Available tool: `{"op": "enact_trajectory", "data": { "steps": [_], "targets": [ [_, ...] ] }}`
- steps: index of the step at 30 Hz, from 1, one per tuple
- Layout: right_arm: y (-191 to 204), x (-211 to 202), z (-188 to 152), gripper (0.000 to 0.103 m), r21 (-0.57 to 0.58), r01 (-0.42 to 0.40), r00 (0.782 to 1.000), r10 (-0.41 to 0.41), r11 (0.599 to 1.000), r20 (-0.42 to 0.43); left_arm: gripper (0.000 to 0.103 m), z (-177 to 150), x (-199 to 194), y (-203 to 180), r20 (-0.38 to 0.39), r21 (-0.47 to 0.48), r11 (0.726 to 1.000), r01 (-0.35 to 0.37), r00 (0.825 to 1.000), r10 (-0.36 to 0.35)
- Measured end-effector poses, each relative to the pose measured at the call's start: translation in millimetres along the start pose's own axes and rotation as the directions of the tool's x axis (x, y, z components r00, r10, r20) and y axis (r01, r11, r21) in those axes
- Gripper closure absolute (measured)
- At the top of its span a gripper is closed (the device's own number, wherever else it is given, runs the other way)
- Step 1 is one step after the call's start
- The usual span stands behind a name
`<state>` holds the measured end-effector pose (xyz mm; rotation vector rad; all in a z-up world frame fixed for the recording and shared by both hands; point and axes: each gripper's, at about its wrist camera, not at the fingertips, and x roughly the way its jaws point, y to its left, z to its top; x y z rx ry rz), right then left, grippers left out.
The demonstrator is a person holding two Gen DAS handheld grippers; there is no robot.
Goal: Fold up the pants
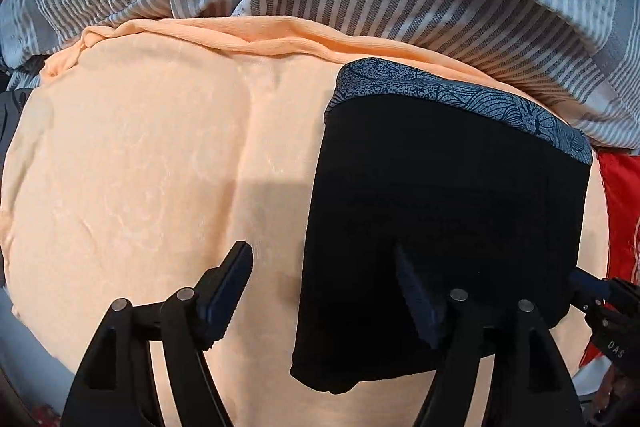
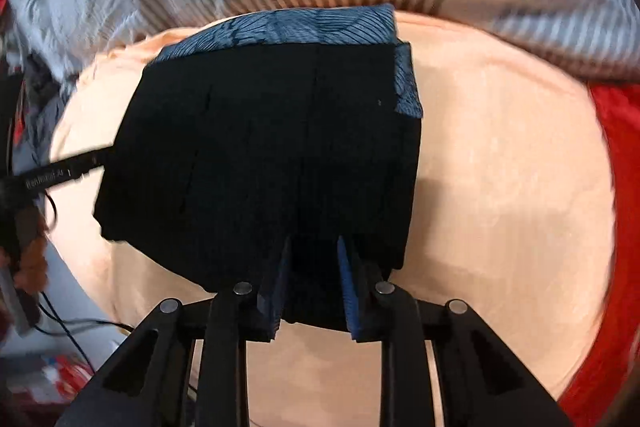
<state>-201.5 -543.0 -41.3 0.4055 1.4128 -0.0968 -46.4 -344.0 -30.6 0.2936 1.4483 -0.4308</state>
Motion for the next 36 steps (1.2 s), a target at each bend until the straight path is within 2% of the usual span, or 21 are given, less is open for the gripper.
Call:
{"op": "enact_trajectory", "data": {
  "steps": [4,14,16,17,19,21,23,24,25,26,30,36],
  "targets": [
    [3.9,2.6,-0.5,0.073,-0.037,0.029,1.000,-0.028,0.999,0.009,0.029,-0.4,-1.6,-0.2,0.003,0.005,1.000,-0.007,1.000,0.007],
    [-1.6,1.9,-5.1,0.070,0.027,0.022,1.000,-0.022,0.999,0.011,0.029,-0.3,-5.4,-5.8,0.016,0.059,0.997,-0.039,0.999,0.038],
    [-2.2,0.6,-6.6,0.069,0.032,0.024,1.000,-0.025,0.999,0.006,0.024,0.1,-5.0,-5.2,0.016,0.061,0.997,-0.050,0.999,0.049],
    [-2.8,0.5,-7.2,0.066,0.037,0.026,1.000,-0.026,0.999,0.002,0.015,0.3,-4.8,-5.0,0.018,0.062,0.996,-0.057,0.998,0.056],
    [-7.5,-1.0,-10.0,0.055,0.063,0.036,0.999,-0.035,0.997,-0.009,0.014,1.0,-5.4,-2.2,0.013,0.064,0.997,-0.040,0.999,0.040],
    [-19.0,-5.7,-13.3,0.052,0.119,0.035,0.999,-0.033,0.992,-0.018,0.014,2.9,-10.3,2.3,0.025,0.064,0.998,-0.016,1.000,0.014],
    [-36.1,-14.0,-18.1,0.048,0.191,-0.047,0.999,0.045,0.980,0.013,0.014,6.1,-13.5,7.9,0.036,0.063,0.998,0.004,0.999,-0.006],
    [-47.5,-16.9,-20.7,0.044,0.234,-0.121,0.993,0.116,0.965,0.035,0.014,9.7,-14.3,13.0,0.033,0.059,0.998,0.030,0.999,-0.032],
    [-54.8,-17.5,-22.6,0.033,0.258,-0.165,0.986,0.158,0.952,0.049,0.014,14.0,-13.4,18.1,0.023,0.054,0.997,0.058,0.998,-0.059],
    [-67.4,-18.3,-24.4,0.028,0.300,-0.236,0.972,0.222,0.924,0.080,0.014,16.8,-12.0,20.7,0.014,0.053,0.996,0.076,0.997,-0.077],
    [-96.6,-13.8,-21.4,0.027,0.361,-0.361,0.932,0.332,0.860,0.143,0.014,32.4,7.7,27.3,-0.095,0.054,0.976,0.210,0.974,-0.204],
    [-120.1,12.1,-11.4,0.027,0.388,-0.471,0.879,0.459,0.792,0.130,0.014,45.5,32.7,22.7,-0.199,0.066,0.940,0.334,0.928,-0.315]
  ]
}}
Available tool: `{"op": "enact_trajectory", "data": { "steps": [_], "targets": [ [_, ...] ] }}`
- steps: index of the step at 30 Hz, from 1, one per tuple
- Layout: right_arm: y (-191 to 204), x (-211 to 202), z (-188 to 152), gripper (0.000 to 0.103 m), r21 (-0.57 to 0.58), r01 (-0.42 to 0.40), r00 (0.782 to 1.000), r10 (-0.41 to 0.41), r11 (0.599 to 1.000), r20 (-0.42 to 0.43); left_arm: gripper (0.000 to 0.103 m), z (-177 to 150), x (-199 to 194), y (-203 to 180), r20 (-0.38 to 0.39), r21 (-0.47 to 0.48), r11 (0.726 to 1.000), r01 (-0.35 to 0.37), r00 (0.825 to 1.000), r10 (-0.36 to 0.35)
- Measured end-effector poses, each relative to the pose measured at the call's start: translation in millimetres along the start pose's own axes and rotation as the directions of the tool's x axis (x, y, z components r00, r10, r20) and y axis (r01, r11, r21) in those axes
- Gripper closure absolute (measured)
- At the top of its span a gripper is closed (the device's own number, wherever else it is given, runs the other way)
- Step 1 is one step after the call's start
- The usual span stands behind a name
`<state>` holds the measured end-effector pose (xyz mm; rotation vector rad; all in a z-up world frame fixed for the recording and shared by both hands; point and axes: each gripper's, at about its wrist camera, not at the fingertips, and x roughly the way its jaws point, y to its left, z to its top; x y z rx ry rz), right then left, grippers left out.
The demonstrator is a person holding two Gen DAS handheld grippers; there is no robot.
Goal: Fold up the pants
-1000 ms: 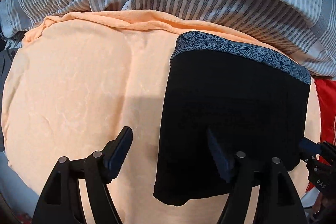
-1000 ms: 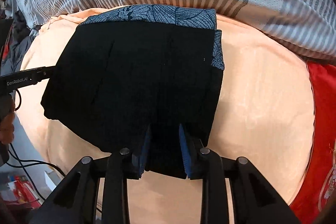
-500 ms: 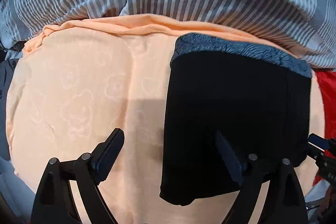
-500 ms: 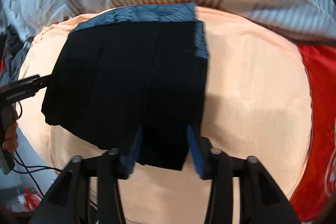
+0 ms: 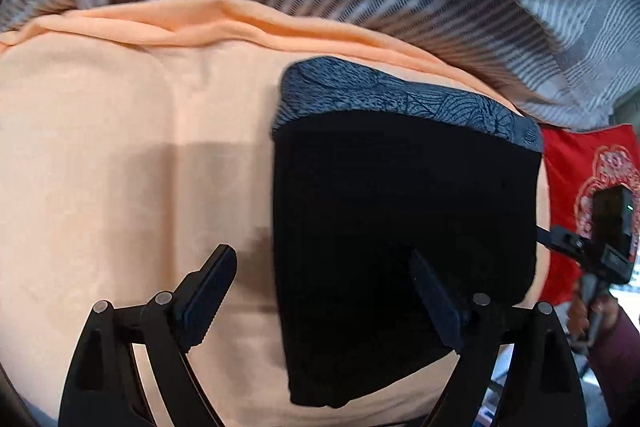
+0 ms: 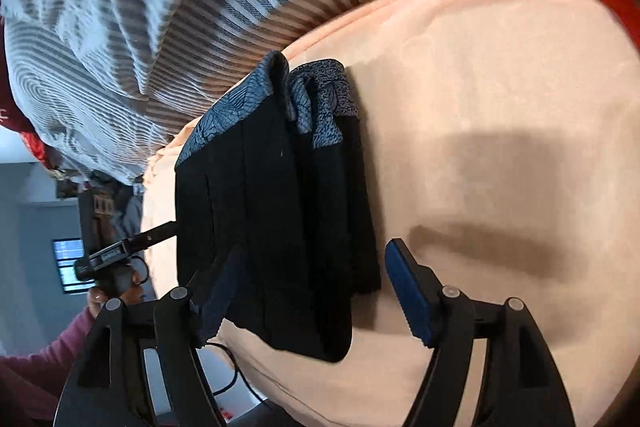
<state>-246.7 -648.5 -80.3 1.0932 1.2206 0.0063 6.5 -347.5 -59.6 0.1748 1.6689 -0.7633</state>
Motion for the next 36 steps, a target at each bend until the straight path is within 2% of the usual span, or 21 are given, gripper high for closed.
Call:
{"op": "enact_trajectory", "data": {
  "steps": [7,10,12,16,20,22,26,30,36],
  "targets": [
    [-19.9,18.3,13.9,0.027,-0.006,-0.075,0.996,0.075,0.997,-0.057,0.014,11.7,16.1,9.0,-0.057,-0.004,0.996,0.090,0.994,-0.090],
    [-28.6,27.4,21.7,0.027,0.004,-0.130,0.988,0.130,0.991,-0.084,0.013,13.3,22.5,8.0,-0.079,0.002,0.993,0.114,0.990,-0.114],
    [-31.6,33.2,27.1,0.027,0.013,-0.180,0.979,0.181,0.984,-0.090,0.004,15.0,28.6,6.8,-0.083,0.006,0.994,0.111,0.990,-0.111],
    [-28.2,45.5,32.7,0.026,0.030,-0.253,0.962,0.255,0.967,-0.098,0.004,19.4,43.1,0.1,-0.097,-0.007,0.989,0.147,0.984,-0.147],
    [-26.3,53.2,37.3,0.027,0.068,-0.243,0.963,0.249,0.968,-0.104,0.004,19.1,45.4,-14.4,-0.073,0.009,0.994,0.107,0.992,-0.106],
    [-25.4,53.0,36.8,0.032,0.102,-0.224,0.967,0.234,0.969,-0.099,0.007,17.4,42.2,-24.9,-0.049,0.027,0.997,0.068,0.997,-0.067],
    [-18.4,50.2,32.3,0.048,0.124,-0.205,0.974,0.215,0.971,-0.068,0.023,10.7,27.9,-36.1,-0.005,0.039,0.999,0.033,0.999,-0.033],
    [-11.0,40.2,27.6,0.053,0.136,-0.229,0.970,0.237,0.964,-0.047,0.032,4.2,12.9,-45.3,0.025,0.039,0.999,0.020,0.999,-0.021],
    [6.6,19.9,15.1,0.053,0.095,-0.251,0.963,0.259,0.963,-0.079,0.034,-17.3,-9.5,-57.2,0.032,0.004,0.999,0.041,0.999,-0.041]
  ]
}}
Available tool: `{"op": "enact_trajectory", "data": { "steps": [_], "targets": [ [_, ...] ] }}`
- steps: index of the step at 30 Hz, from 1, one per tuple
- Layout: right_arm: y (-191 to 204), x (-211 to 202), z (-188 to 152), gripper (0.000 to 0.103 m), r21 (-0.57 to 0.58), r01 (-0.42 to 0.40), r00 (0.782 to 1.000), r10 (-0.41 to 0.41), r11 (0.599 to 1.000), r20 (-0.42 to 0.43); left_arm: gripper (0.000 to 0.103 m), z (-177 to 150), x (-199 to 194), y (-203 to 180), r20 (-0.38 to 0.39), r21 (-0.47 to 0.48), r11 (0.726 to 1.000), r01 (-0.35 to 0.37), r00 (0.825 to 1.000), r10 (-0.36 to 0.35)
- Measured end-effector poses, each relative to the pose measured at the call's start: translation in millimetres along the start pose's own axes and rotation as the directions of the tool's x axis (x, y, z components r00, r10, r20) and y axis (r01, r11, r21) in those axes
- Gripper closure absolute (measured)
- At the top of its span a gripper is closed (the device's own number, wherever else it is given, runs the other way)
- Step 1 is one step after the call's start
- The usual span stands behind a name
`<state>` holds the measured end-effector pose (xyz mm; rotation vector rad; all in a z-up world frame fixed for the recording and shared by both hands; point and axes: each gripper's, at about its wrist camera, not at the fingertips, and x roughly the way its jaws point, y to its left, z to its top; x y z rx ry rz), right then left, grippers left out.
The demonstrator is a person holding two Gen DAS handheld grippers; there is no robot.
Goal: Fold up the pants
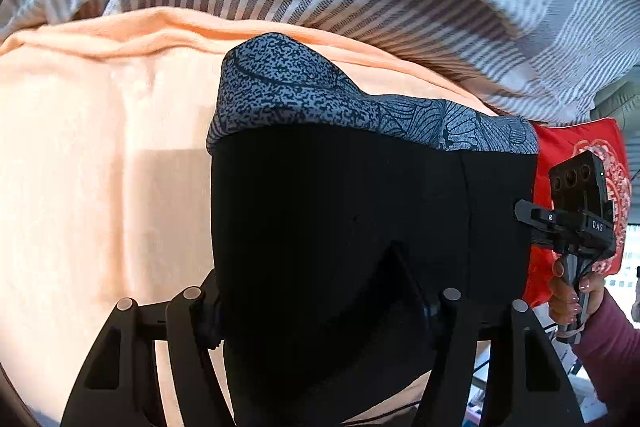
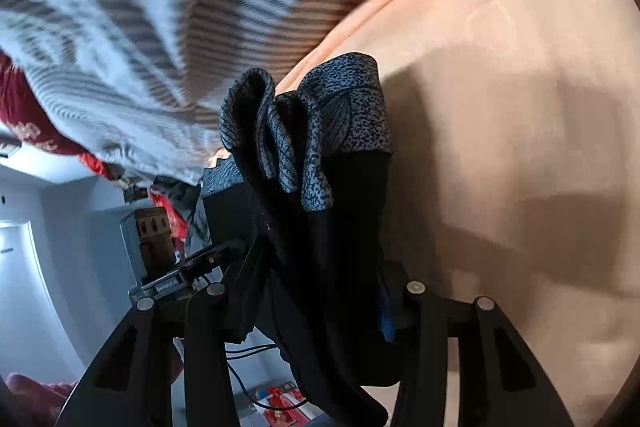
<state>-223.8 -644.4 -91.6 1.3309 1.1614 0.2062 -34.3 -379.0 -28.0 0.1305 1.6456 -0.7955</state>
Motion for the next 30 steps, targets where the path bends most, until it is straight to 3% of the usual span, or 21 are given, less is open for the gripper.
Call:
{"op": "enact_trajectory", "data": {
  "steps": [10,16,22,24,27,30],
  "targets": [
    [25.3,-1.4,-58.5,0.053,-0.022,-0.007,1.000,0.006,1.000,-0.022,0.034,-57.5,-36.1,-1.8,0.019,-0.017,1.000,-0.019,1.000,0.020],
    [16.1,18.2,-94.0,0.053,0.032,-0.003,1.000,0.003,0.999,-0.001,0.034,-87.5,-32.2,29.7,-0.008,-0.019,1.000,-0.014,1.000,0.014],
    [4.5,44.5,-110.8,0.053,0.063,0.076,0.997,-0.076,0.995,0.001,0.033,-107.9,-9.6,54.3,-0.012,-0.042,0.999,-0.035,0.999,0.034],
    [6.1,45.6,-112.8,0.052,0.048,0.104,0.994,-0.105,0.993,0.021,0.025,-112.8,-9.4,58.5,0.026,-0.045,0.998,-0.045,0.999,0.047],
    [10.0,47.0,-114.8,0.046,0.043,0.151,0.988,-0.153,0.988,0.039,0.015,-115.9,-9.3,58.0,0.061,-0.049,0.993,-0.109,0.992,0.112],
    [23.1,48.1,-116.5,0.041,0.007,0.263,0.963,-0.263,0.965,0.066,0.014,-119.9,-13.1,55.3,0.083,-0.038,0.984,-0.174,0.981,0.177]
  ]
}}
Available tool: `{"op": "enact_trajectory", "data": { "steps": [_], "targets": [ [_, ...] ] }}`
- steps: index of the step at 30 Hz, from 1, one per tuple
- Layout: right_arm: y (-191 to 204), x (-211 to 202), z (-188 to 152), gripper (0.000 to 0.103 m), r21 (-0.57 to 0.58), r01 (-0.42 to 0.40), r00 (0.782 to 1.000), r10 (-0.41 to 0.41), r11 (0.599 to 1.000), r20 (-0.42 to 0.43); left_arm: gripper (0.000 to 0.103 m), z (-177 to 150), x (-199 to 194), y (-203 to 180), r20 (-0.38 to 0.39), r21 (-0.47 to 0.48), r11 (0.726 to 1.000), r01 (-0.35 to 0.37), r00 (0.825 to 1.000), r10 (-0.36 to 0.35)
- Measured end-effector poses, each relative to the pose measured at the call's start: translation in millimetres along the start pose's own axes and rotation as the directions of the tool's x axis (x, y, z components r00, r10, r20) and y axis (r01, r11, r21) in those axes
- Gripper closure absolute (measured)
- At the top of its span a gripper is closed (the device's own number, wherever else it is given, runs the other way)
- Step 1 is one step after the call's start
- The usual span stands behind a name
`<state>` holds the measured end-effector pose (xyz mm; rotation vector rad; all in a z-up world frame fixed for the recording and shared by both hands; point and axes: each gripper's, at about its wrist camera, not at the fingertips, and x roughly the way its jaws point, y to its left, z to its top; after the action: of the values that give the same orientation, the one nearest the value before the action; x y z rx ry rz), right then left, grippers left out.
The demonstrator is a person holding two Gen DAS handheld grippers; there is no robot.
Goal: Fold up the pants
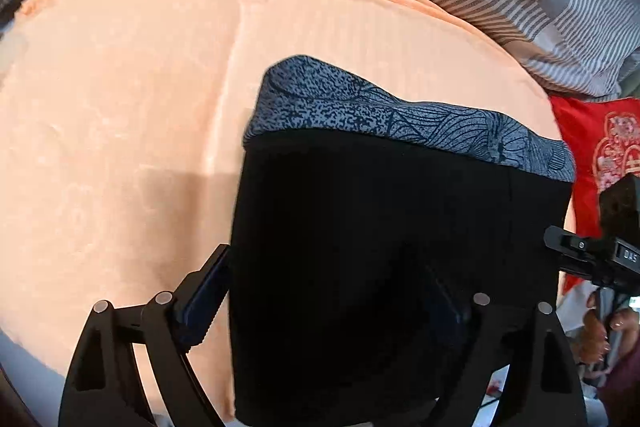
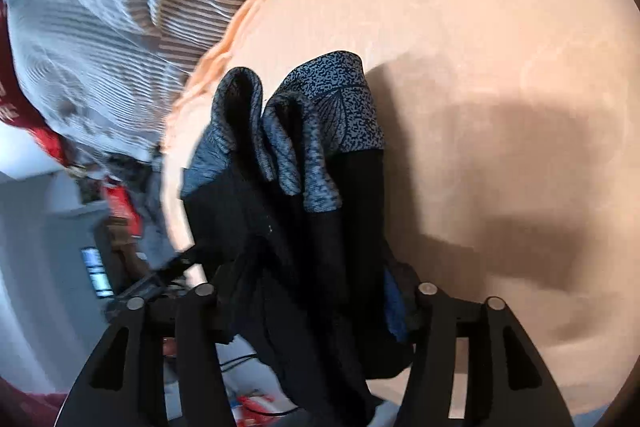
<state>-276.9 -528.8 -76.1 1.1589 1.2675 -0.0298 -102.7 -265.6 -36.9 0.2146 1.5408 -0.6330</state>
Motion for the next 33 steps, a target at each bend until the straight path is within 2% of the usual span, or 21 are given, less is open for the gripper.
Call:
{"op": "enact_trajectory", "data": {
  "steps": [3,5,6,11,14,15,16,18,19,20,21,24,28,33],
  "targets": [
    [4.9,-5.1,-4.7,0.035,-0.016,0.099,0.995,-0.098,0.995,0.030,0.010,-3.9,-10.6,-9.0,0.047,0.038,0.993,-0.110,0.993,0.108],
    [5.5,-8.9,-9.1,0.024,-0.028,0.201,0.978,-0.199,0.979,0.055,0.010,-6.6,-15.4,-11.7,0.063,0.048,0.988,-0.149,0.987,0.146],
    [4.5,-11.4,-10.9,0.022,-0.026,0.227,0.972,-0.225,0.973,0.062,0.010,-9.3,-17.7,-13.0,0.068,0.050,0.983,-0.178,0.982,0.175],
    [10.0,-27.9,-24.9,0.022,-0.010,0.321,0.942,-0.318,0.947,0.107,0.010,-21.3,-23.2,-18.6,0.066,0.071,0.967,-0.245,0.968,0.240],
    [10.7,-40.2,-37.7,0.021,-0.004,0.341,0.932,-0.338,0.940,0.132,0.010,-26.7,-27.4,-21.7,0.067,0.085,0.961,-0.262,0.964,0.257],
    [12.5,-42.7,-40.7,0.020,-0.003,0.347,0.929,-0.343,0.938,0.141,0.005,-29.1,-29.4,-21.6,0.064,0.090,0.961,-0.261,0.964,0.256],
    [15.3,-46.4,-44.7,0.017,-0.001,0.356,0.923,-0.352,0.934,0.154,0.000,-31.7,-31.3,-21.6,0.059,0.093,0.960,-0.263,0.964,0.258],
    [22.8,-52.9,-53.0,0.013,0.001,0.382,0.908,-0.375,0.924,0.189,0.000,-36.6,-36.1,-21.5,0.057,0.103,0.958,-0.267,0.963,0.262],
    [26.3,-54.2,-56.3,0.007,-0.001,0.392,0.901,-0.384,0.920,0.201,0.000,-38.7,-38.2,-21.4,0.056,0.107,0.957,-0.269,0.963,0.265],
    [31.9,-56.7,-61.4,0.000,-0.010,0.411,0.890,-0.399,0.911,0.220,0.000,-39.7,-38.7,-22.1,0.056,0.110,0.955,-0.275,0.961,0.271],
    [36.4,-56.5,-64.2,0.000,-0.019,0.425,0.883,-0.409,0.905,0.230,0.000,-41.9,-40.4,-21.4,0.052,0.113,0.953,-0.281,0.960,0.277],
    [59.1,-55.7,-77.0,0.000,-0.079,0.503,0.840,-0.466,0.860,0.277,0.000,-43.8,-39.4,-21.5,0.026,0.110,0.952,-0.285,0.958,0.284],
    [78.0,-52.5,-87.9,0.000,-0.132,0.538,0.828,-0.492,0.833,0.269,0.000,-50.7,-46.0,-23.2,0.024,0.109,0.951,-0.289,0.957,0.289],
    [86.5,-47.3,-95.0,0.000,-0.099,0.535,0.834,-0.506,0.839,0.219,0.000,-63.3,-59.6,-30.6,0.031,0.129,0.942,-0.310,0.951,0.309]
  ]
}}
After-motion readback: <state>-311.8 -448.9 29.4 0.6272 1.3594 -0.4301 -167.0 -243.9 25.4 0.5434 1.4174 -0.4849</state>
